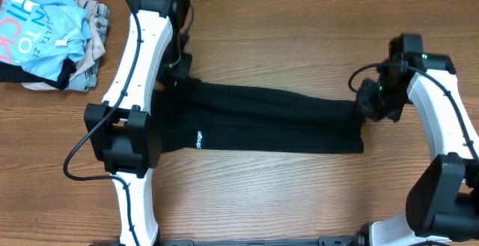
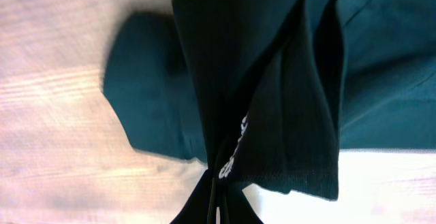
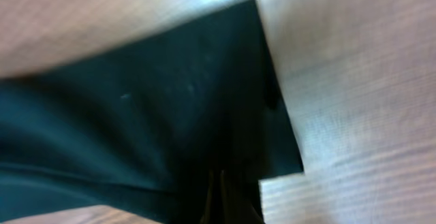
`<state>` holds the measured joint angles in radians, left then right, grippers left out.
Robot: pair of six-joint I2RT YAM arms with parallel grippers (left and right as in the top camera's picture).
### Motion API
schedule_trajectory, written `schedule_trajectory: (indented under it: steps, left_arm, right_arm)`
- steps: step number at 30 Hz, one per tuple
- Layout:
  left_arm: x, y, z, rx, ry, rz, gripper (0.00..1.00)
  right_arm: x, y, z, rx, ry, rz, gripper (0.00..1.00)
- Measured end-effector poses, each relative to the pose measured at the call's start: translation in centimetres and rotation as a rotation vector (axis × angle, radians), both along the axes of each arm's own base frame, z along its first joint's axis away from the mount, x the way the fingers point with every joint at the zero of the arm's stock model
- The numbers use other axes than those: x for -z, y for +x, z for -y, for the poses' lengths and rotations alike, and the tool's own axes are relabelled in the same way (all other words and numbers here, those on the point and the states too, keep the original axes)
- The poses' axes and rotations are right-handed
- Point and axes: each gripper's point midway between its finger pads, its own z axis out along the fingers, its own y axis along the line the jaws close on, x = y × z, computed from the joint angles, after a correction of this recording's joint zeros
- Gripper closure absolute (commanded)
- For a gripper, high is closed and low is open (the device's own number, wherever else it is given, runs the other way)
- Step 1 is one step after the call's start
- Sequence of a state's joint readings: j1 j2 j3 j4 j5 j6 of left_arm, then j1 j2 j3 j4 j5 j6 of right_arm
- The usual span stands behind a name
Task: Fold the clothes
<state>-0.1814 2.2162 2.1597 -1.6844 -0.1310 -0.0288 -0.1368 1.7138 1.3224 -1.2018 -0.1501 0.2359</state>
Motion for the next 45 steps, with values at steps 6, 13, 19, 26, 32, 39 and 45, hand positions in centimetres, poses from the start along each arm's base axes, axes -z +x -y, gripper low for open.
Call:
schedule_trajectory:
  steps: [6, 13, 19, 26, 32, 39, 45]
  left_arm:
    - [1.6, -5.2, -1.4, -0.013, 0.053, -0.124, 0.96]
    - [4.2, -8.6, -2.2, -0.013, 0.08, -0.197, 0.03]
    - [6.1, -8.4, -2.2, -0.021, 0.078, -0.172, 0.02]
    - [4.4, -5.2, -1.5, -0.036, 0.049, -0.051, 0.02]
    - [0.0, -0.4, -0.1, -0.063, -0.035, 0.223, 0.0]
    - [-6.3, 1.2, -1.2, -0.133, -0.089, 0.458, 0.0]
    - [-6.3, 0.6, -2.8, -0.176, -0.076, 0.437, 0.0]
  right_arm:
    - [2.3, -2.6, 1.0, 0.059, 0.023, -0.086, 0.55]
    - [2.8, -2.6, 1.3, 0.072, 0.031, -0.071, 0.11]
    - [2.8, -1.1, 1.6, 0.069, 0.023, -0.006, 0.11]
    - [5.5, -1.0, 1.2, 0.059, 0.024, 0.016, 0.17]
    - [8.4, -2.5, 0.6, 0.054, 0.035, -0.001, 0.34]
    - [9.1, -1.8, -0.2, 0.055, 0.082, 0.055, 0.82]
    - [9.2, -1.7, -1.0, 0.056, 0.128, 0.072, 0.96]
